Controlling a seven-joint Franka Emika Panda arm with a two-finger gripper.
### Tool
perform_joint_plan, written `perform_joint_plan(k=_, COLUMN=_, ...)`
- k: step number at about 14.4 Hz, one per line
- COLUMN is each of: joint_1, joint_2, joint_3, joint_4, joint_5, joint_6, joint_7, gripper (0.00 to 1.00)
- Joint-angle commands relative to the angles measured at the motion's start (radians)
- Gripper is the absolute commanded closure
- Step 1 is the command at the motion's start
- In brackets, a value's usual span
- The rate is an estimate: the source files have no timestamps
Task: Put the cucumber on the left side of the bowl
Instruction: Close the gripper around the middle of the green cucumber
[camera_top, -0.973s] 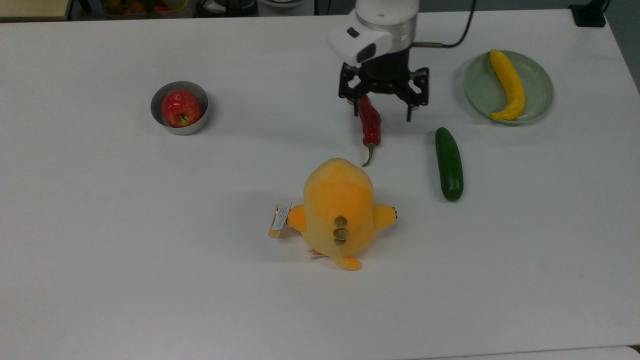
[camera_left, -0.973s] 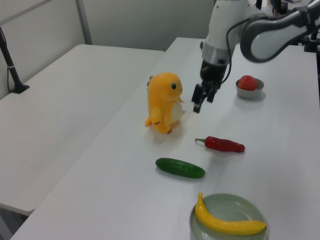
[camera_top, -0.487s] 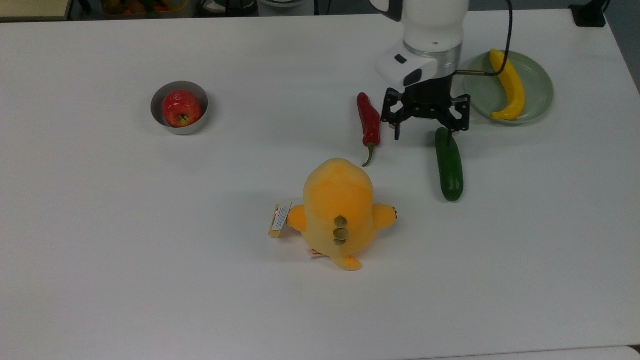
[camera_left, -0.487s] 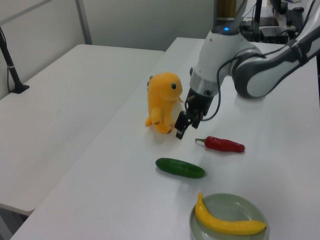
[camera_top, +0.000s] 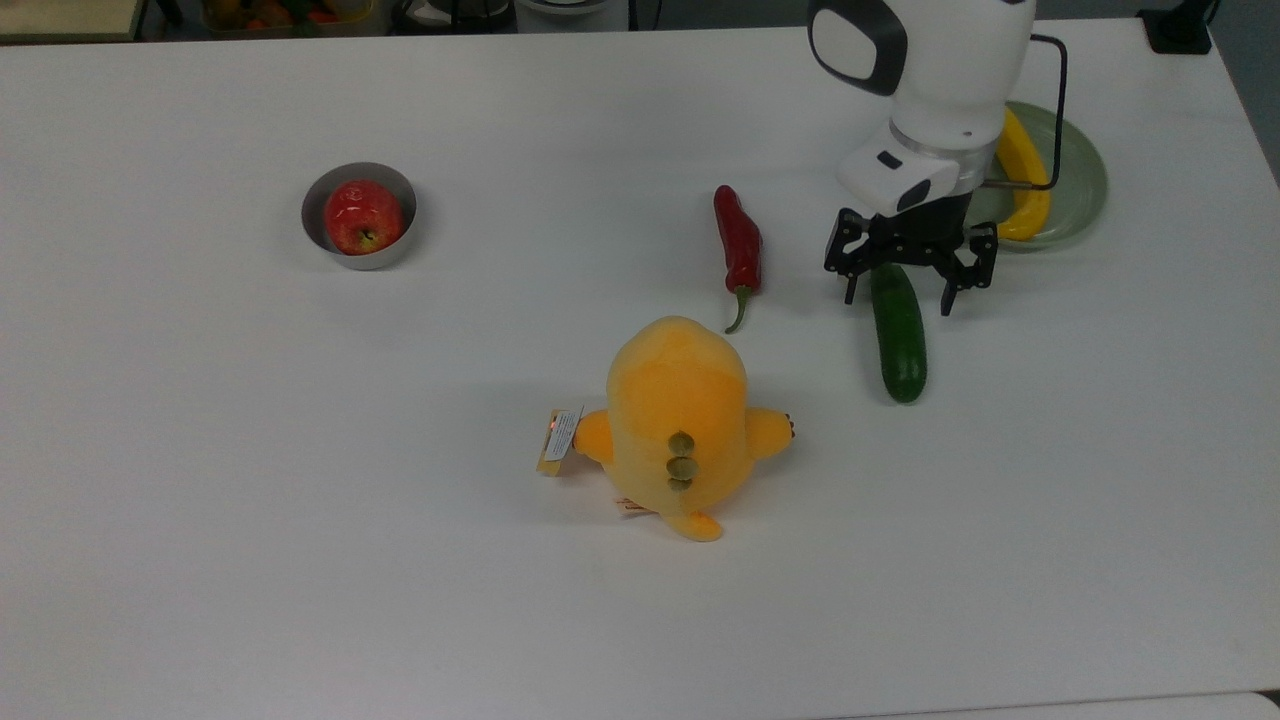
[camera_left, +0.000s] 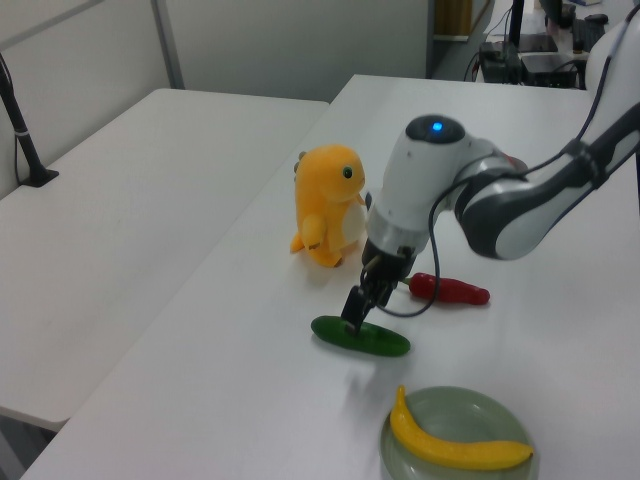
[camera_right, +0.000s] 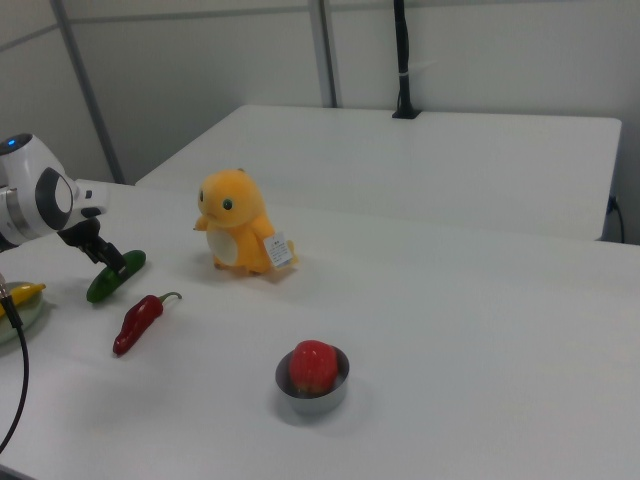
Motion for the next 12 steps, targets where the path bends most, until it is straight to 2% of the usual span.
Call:
perform_joint_plan(k=1, joint_1=0.019, joint_2=0.072, joint_3=-0.009, joint_4=0.063, joint_5=-0.046, joint_6=0.041, joint_7=0.046, gripper=0.0)
perform_joint_plan(k=2, joint_1=0.02, joint_2=0.078, joint_3=-0.009, joint_4=0.063, joint_5=-0.061, joint_6=0.041, joint_7=0.049, gripper=0.1)
perform_joint_plan(k=3, joint_1=0.021, joint_2=0.079, joint_3=-0.009, joint_4=0.063, joint_5=-0.088, joint_6=0.041, joint_7=0.067, gripper=0.54)
perform_joint_plan(k=4, joint_1=0.019, joint_2=0.079, joint_3=-0.009, joint_4=0.063, joint_5=-0.104, joint_6=0.041, joint_7=0.078, gripper=0.76)
perform_joint_plan(k=5, joint_1=0.017, joint_2=0.079, joint_3=-0.009, joint_4=0.063, joint_5=-0.114, joint_6=0.041, joint_7=0.084, gripper=0.85)
perform_joint_plan(k=12, joint_1=0.013, joint_2=0.058, joint_3=-0.009, joint_4=0.063, joint_5=-0.118, joint_6=0.041, joint_7=0.086, gripper=0.85)
